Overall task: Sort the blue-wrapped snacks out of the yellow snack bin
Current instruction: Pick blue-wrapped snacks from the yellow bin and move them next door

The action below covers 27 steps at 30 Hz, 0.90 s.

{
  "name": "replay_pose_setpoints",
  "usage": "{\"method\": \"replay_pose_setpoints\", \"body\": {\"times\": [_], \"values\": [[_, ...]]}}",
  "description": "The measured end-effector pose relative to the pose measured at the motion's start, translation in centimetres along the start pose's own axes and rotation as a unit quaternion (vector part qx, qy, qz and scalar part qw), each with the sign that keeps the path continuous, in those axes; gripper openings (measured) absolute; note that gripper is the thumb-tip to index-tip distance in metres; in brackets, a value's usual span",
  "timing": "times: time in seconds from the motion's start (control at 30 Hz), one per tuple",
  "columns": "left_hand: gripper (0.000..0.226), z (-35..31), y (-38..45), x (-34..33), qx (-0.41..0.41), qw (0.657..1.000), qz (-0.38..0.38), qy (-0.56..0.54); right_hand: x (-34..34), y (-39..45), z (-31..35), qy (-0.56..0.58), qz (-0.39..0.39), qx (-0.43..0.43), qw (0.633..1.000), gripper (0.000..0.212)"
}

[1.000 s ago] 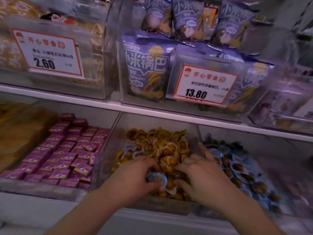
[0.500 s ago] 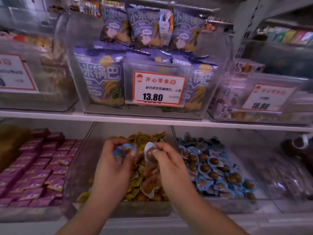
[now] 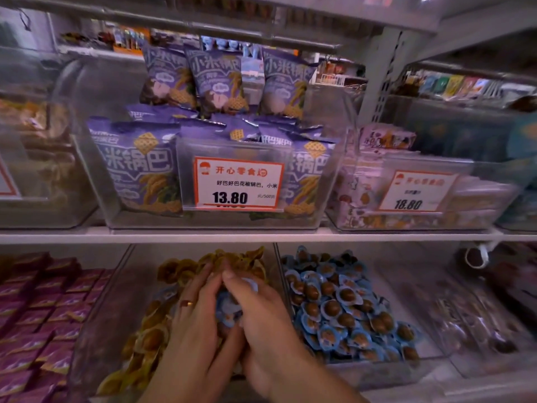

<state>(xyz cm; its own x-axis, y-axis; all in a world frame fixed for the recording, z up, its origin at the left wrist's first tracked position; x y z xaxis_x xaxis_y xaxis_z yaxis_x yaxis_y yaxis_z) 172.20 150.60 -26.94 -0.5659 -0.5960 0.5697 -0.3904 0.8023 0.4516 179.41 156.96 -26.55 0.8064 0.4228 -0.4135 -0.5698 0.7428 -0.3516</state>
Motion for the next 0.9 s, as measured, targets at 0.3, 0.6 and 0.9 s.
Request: {"method": "replay_pose_setpoints", "body": {"times": [0.3,0.6,0.9], "values": [[0.038,2.0,0.1,3.3,-0.067,0.998,0.009,-0.001,6.4,-0.1,7.0,-0.305,-0.12,0.327,0.886,0.016],[0.031,5.9,-0.7,10.7,-0.017,0.98,-0.12,0.16,14.4,2.7,8.2,-0.691,-0.236,0.235,0.642,0.043],[0.037,8.4,-2.1,11.0,-0.006,0.984,-0.049,0.169,-3.1,2.0,0.5,-0.68,0.112,0.366,0.626,0.047]]}}
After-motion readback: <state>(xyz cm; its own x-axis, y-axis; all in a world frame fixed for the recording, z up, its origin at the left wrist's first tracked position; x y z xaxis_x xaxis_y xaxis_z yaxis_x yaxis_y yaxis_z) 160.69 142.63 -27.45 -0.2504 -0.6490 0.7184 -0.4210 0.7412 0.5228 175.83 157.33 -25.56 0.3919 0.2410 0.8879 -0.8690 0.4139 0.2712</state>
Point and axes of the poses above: each hand's wrist, its own y-axis towards the middle knuckle, its own x-axis out of the back of the hand, z = x × y, the point moved 5 cm from there along y, towards the middle knuckle, and after that the axes turned 4 degrees about -x, right-handed, at the moved point
